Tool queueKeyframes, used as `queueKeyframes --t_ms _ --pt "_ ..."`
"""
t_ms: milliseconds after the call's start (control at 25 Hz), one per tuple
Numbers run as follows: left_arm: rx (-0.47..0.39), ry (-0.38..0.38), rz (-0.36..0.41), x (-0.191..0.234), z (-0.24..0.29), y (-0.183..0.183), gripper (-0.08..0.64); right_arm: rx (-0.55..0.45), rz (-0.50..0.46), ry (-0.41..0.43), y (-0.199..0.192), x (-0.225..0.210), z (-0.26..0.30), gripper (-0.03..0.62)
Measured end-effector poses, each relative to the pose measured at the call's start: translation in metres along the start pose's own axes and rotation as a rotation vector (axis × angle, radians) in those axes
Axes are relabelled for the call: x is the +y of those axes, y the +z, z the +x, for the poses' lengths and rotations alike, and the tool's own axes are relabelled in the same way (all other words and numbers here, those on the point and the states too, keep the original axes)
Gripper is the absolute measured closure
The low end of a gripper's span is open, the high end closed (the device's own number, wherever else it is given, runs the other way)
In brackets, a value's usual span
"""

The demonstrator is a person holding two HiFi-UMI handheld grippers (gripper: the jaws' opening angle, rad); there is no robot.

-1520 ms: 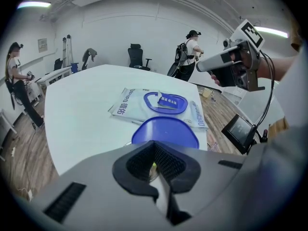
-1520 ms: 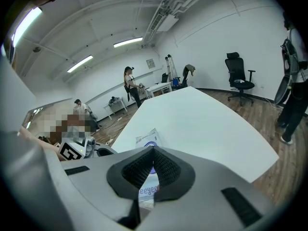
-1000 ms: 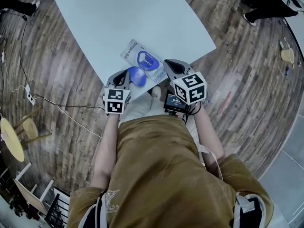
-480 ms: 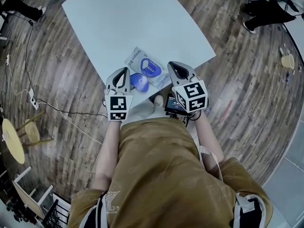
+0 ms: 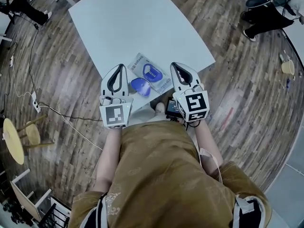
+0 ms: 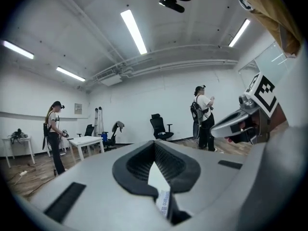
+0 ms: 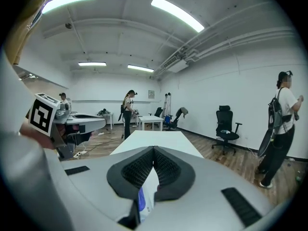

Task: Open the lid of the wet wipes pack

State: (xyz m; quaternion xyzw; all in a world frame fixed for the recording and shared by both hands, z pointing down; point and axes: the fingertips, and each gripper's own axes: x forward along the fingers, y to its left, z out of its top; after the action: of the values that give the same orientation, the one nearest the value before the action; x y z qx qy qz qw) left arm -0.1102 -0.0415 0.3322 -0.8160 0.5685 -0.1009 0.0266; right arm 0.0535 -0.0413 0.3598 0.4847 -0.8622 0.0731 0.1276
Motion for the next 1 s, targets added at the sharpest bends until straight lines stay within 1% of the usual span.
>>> queueKeyframes --t_ms 80,200,240,360,400,480,560,640,720,800,1000 --pt "-0.023 0.031 -0.034 0.007 -0.003 0.012 0.555 -0.044 -0.009 -0.019 0.015 -0.001 -0.004 0.584" --pt "-0.049 0.045 -0.032 0.010 -0.007 0.032 0.555 -0.100 -0.017 -0.044 0.037 -0.003 -0.013 0.584" --pt "-0.069 0.047 -0.031 0.010 -0.008 0.039 0.555 -0.121 -0.022 -0.052 0.044 -0.004 -0.016 0.584" --pt "-0.165 0.048 -0.018 0.008 -0.011 0.061 0.555 -0.188 -0.046 -0.086 0.067 -0.008 -0.026 0.584" --pt "-0.181 0.048 -0.010 0.007 -0.011 0.066 0.555 -0.208 -0.053 -0.100 0.073 -0.010 -0.030 0.584" --pt "-0.183 0.049 -0.011 0.007 -0.011 0.070 0.555 -0.240 -0.055 -0.119 0.082 -0.012 -0.038 0.584" --pt "-0.174 0.045 -0.030 0.009 -0.009 0.071 0.555 -0.260 -0.056 -0.126 0.090 -0.014 -0.042 0.584" --pt "-0.167 0.039 -0.054 0.012 -0.005 0.074 0.555 -0.273 -0.063 -0.134 0.096 -0.017 -0.043 0.584" --pt "-0.179 0.032 -0.064 0.012 -0.002 0.078 0.555 -0.277 -0.062 -0.139 0.099 -0.021 -0.044 0.584" --pt "-0.178 0.032 -0.060 0.011 -0.001 0.079 0.555 -0.274 -0.060 -0.138 0.098 -0.021 -0.045 0.584" --pt "-0.145 0.046 -0.027 0.011 0.000 0.080 0.555 -0.273 -0.069 -0.123 0.099 -0.018 -0.043 0.584"
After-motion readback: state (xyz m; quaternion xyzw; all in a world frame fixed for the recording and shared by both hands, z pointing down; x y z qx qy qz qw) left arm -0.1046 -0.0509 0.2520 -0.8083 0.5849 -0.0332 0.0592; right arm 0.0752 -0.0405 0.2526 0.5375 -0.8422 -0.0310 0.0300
